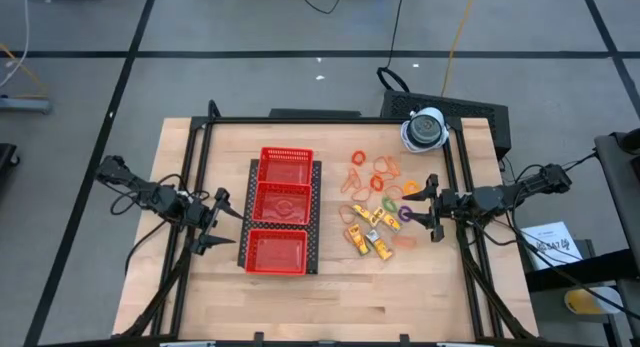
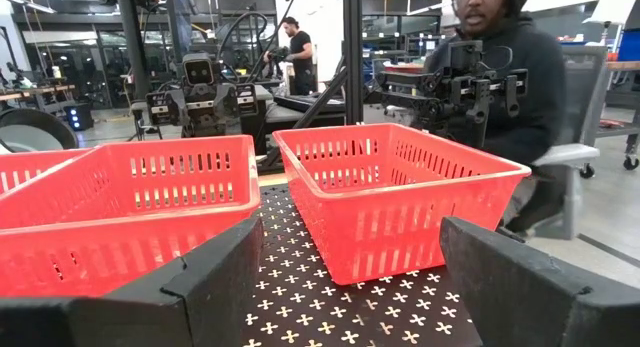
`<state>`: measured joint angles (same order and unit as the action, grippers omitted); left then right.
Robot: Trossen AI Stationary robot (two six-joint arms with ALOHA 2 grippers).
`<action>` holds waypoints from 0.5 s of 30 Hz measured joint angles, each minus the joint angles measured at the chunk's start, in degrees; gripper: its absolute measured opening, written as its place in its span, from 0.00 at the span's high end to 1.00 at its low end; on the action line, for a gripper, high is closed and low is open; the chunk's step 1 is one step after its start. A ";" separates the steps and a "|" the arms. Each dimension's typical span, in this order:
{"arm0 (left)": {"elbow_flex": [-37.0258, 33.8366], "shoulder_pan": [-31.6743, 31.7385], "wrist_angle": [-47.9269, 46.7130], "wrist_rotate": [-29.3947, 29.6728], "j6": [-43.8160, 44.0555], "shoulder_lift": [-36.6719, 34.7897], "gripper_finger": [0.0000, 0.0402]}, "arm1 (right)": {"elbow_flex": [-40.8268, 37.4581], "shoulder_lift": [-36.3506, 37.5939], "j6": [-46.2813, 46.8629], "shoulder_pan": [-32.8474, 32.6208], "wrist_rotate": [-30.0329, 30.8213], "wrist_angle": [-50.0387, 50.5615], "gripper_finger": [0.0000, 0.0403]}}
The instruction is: Pick & Place Office Desk Supplies
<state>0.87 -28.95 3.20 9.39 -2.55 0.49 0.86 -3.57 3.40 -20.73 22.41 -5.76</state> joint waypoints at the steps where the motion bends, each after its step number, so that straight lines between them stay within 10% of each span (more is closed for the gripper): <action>1: 0.02 0.00 0.00 0.00 0.00 0.00 0.23 | 0.00 0.00 0.02 0.00 0.00 0.00 0.49; 15: 0.00 -0.01 -0.01 0.00 0.00 -0.01 0.23 | 0.00 0.01 0.01 0.00 -0.02 -0.01 0.49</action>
<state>0.86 -28.96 3.19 9.39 -2.55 0.48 0.86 -3.56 3.41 -20.73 22.39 -5.77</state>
